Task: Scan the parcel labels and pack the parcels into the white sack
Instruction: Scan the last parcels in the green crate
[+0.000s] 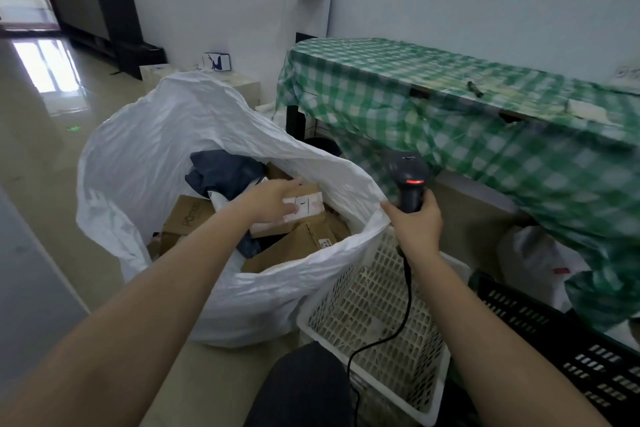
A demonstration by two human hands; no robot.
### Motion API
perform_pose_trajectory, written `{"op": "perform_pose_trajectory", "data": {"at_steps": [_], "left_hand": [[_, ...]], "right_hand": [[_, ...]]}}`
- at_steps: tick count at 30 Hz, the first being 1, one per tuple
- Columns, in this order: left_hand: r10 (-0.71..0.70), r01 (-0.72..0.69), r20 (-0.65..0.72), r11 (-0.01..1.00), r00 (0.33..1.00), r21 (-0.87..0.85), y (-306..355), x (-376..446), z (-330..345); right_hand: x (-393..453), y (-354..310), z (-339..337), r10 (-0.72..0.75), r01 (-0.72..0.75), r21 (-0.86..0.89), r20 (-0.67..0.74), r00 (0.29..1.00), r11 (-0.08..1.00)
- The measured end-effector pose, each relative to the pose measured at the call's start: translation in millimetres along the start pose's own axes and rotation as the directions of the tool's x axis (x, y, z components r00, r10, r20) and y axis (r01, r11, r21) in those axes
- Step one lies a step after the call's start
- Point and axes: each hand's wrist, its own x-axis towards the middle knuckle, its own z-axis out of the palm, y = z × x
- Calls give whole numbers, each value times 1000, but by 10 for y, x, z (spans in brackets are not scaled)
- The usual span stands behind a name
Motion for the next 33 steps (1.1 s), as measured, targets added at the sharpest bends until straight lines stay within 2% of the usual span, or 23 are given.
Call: {"op": "perform_pose_trajectory", "data": {"at_steps": [4, 7, 12, 15, 18, 22, 26, 29, 33], "left_hand": [[70, -91, -184, 990, 980, -112, 375, -105, -122], [167, -203, -268, 973, 949, -111, 804, -178, -115], [334, -368, -216, 919, 918, -144, 1780, -139, -75], [391, -420, -181, 891, 902, -171, 2360, -9, 10], [417, -431, -144, 899, 897, -81, 2890, 219, 117], [443, -447, -131, 894, 887, -5, 3497, 637, 154], [486, -494, -149, 869, 861, -24, 3968, 1128, 94], [487, -507, -223, 861, 845, -41, 4266, 1520, 36], [482, -528, -320, 846, 815, -72, 4614, 2055, 8]], "right_hand": [[-48, 40, -245, -22, 20, -80, -18, 1000, 997], [-111, 37, -535, -21, 19, -90, -31, 999, 996], [-55, 39, -1176, 120, -122, -32, -55, 991, 992], [84, 12, -1666, 165, -173, -77, -97, 982, 982], [336, -64, -2155, 147, -168, -132, -156, 977, 977], [828, -135, -2690, 154, -177, -150, -156, 976, 973], [1345, -242, -3054, 77, -115, -175, -208, 975, 978], [1808, -314, -3253, 43, -76, -125, -249, 968, 989], [2414, -446, -3441, -101, 52, -163, -310, 945, 985]]}}
